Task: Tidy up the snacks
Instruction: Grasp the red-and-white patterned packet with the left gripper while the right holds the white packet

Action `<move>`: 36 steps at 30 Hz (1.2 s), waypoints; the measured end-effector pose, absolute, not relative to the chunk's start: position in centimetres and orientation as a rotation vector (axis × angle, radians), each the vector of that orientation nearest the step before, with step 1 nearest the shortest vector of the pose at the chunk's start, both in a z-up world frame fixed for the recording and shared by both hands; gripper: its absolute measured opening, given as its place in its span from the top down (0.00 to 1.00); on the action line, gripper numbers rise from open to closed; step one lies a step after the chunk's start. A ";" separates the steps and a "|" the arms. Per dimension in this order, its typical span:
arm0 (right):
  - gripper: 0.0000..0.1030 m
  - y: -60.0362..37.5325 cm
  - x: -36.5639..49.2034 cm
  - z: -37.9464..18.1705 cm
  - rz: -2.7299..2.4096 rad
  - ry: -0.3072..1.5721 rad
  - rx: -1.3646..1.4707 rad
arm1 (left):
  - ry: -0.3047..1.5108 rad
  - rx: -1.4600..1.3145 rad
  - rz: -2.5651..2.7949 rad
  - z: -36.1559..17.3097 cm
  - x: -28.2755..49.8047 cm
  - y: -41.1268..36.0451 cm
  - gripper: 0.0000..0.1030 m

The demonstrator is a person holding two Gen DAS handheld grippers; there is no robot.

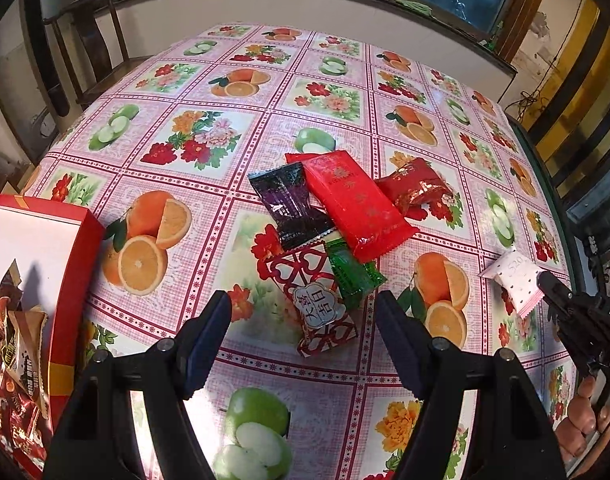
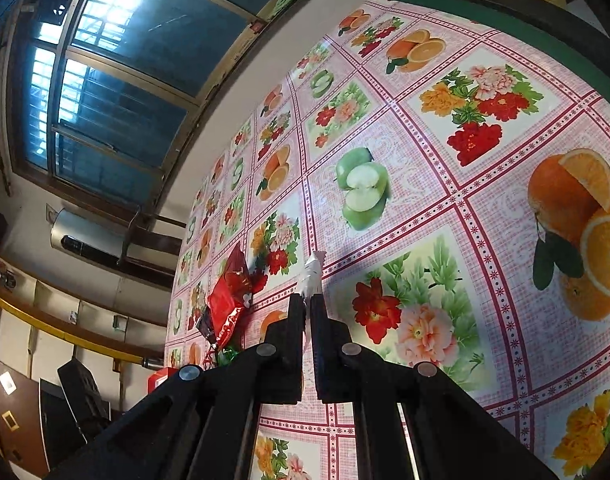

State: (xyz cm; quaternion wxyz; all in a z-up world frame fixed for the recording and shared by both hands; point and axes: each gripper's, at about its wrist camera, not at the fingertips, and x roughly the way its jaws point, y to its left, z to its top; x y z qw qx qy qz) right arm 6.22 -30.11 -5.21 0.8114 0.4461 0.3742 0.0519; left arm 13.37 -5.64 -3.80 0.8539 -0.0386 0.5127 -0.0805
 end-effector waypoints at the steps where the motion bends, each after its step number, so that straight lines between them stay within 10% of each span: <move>1: 0.96 -30.1 6.2 -5.2 0.111 0.800 0.958 | 1.082 -0.083 -0.170 -3.9 13.4 -5.7 0.29; 19: 0.96 -30.1 6.1 -4.7 0.127 0.788 0.930 | 1.113 -0.009 -0.145 -7.1 13.2 -7.2 0.29; 25: 0.96 -30.0 6.2 -4.9 0.128 0.799 0.931 | 1.092 0.065 -0.163 -7.2 12.8 -5.8 0.44; 36: 0.96 -30.2 6.6 -6.2 0.150 0.843 0.962 | 1.069 0.162 -0.194 -5.7 12.5 -3.7 0.34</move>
